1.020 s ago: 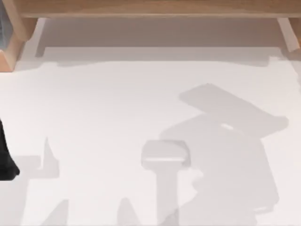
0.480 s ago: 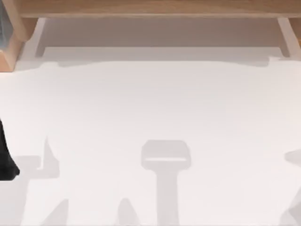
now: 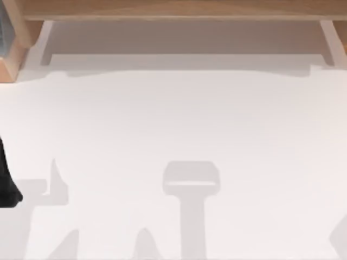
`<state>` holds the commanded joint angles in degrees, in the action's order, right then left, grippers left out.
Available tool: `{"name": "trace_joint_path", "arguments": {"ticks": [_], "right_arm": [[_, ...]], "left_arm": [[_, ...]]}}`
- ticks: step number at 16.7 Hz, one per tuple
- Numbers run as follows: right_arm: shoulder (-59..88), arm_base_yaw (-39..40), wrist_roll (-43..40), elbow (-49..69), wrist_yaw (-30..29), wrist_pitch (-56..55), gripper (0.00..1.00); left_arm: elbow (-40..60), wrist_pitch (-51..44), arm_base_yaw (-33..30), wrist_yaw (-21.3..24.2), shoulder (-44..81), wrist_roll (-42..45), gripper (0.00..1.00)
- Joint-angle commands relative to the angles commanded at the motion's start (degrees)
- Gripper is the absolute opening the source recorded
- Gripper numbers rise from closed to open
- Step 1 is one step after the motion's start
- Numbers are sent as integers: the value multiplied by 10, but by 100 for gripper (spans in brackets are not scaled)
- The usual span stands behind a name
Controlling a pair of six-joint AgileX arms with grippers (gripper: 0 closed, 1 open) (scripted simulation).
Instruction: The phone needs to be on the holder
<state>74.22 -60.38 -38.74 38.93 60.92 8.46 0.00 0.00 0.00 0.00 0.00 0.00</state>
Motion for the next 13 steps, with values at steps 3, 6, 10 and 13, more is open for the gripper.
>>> {"name": "trace_joint_path", "arguments": {"ticks": [3, 6, 10, 13], "right_arm": [[3, 3, 2, 1, 0, 1, 0], [9, 5, 25, 1, -1, -20, 0], [27, 34, 75, 3, -19, -86, 0], [47, 70, 105, -11, -46, -142, 0]], "left_arm": [[0, 0, 0, 0, 0, 0, 100], [0, 0, 0, 0, 0, 0, 100], [0, 0, 0, 0, 0, 0, 100], [0, 0, 0, 0, 0, 0, 100]]}}
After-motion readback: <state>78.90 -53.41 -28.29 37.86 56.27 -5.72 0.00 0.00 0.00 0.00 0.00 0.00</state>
